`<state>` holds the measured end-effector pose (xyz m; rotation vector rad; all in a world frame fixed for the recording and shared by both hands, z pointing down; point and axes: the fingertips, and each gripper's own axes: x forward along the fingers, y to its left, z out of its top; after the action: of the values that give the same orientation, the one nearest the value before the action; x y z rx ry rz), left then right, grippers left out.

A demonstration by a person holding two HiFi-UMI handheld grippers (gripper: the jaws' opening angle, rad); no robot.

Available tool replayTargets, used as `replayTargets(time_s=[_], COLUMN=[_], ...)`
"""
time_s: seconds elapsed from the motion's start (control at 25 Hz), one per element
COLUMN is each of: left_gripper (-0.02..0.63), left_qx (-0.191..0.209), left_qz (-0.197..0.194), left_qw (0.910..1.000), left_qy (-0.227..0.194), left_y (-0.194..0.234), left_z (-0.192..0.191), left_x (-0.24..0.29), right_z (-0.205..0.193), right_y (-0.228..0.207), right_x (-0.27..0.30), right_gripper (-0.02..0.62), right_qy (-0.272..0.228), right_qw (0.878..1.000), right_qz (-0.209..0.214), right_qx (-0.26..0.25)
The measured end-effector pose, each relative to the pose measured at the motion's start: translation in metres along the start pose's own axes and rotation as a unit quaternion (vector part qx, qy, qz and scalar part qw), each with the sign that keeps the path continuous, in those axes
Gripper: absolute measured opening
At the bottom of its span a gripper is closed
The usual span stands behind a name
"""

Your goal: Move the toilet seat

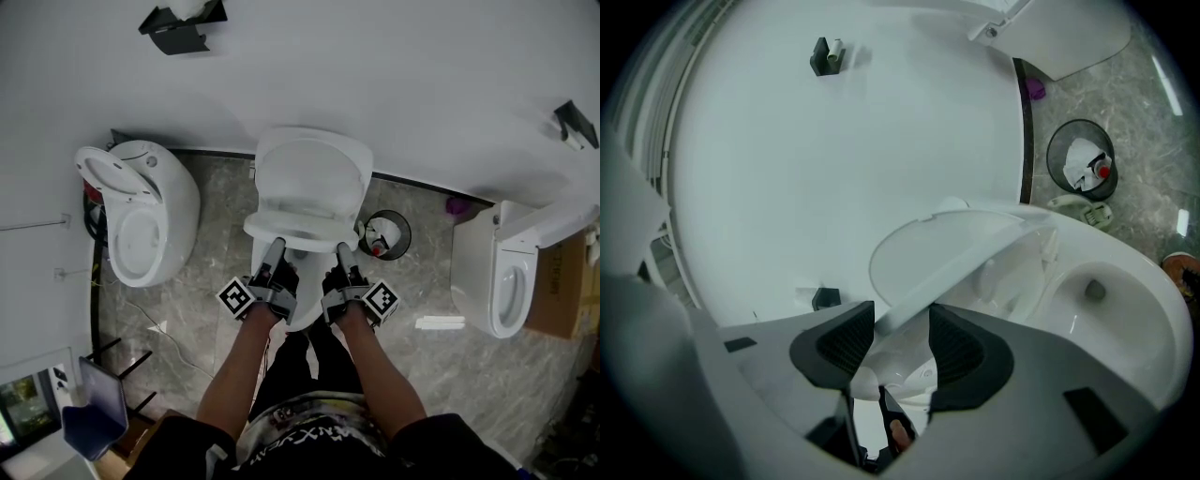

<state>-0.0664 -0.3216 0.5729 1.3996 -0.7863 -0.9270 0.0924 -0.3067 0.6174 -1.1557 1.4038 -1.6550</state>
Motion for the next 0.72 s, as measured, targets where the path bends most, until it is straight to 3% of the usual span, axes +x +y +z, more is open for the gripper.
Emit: replayTargets(time_s=[0.72], left_gripper=[0.175], left_qx=[0.006], left_qz=[-0.021], left_qw=[0.9997], left_qy=[0.014], left_y=[-0.006], left_z=[0.019], left_x=[0.06], right_z=[0.029], right_y=[0.019], right_x=[0.045], right_gripper=[0.19], right_qy=[-0.013], right_qw=[1.0], right_qz=[0.011], right_qx=[-0.017])
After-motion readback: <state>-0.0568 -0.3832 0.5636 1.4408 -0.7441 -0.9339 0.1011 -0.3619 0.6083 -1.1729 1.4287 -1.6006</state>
